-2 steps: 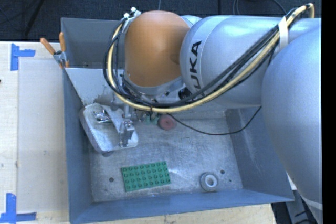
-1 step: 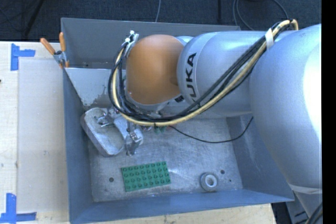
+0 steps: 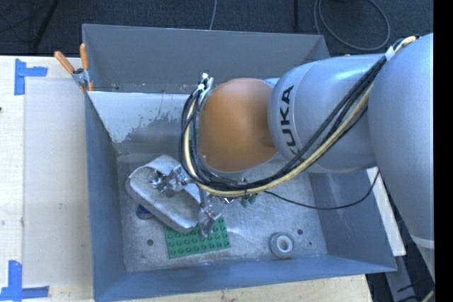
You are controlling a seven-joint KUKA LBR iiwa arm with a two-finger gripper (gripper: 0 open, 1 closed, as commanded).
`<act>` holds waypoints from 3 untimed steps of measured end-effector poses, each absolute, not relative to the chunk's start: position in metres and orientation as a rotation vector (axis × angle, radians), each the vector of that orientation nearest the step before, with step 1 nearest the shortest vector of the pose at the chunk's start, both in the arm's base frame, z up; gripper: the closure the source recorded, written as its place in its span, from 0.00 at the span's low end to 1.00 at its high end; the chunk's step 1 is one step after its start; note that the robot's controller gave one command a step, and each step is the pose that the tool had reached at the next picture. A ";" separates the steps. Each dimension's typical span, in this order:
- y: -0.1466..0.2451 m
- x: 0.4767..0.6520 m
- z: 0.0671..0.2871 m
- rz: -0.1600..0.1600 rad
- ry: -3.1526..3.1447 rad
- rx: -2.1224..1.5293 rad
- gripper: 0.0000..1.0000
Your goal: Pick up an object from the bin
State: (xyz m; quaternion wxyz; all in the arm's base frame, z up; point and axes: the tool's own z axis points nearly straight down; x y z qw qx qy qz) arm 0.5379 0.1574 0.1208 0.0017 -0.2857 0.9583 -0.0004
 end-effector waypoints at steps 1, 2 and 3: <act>0.175 0.526 0.099 -0.005 2.976 -0.945 0.00; 0.177 0.519 0.092 0.002 2.992 -0.955 1.00; 0.197 0.508 0.218 0.000 2.775 -1.463 1.00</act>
Offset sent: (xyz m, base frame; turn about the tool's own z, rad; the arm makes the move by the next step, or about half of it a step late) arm -0.0339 0.0339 -0.0508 -0.0615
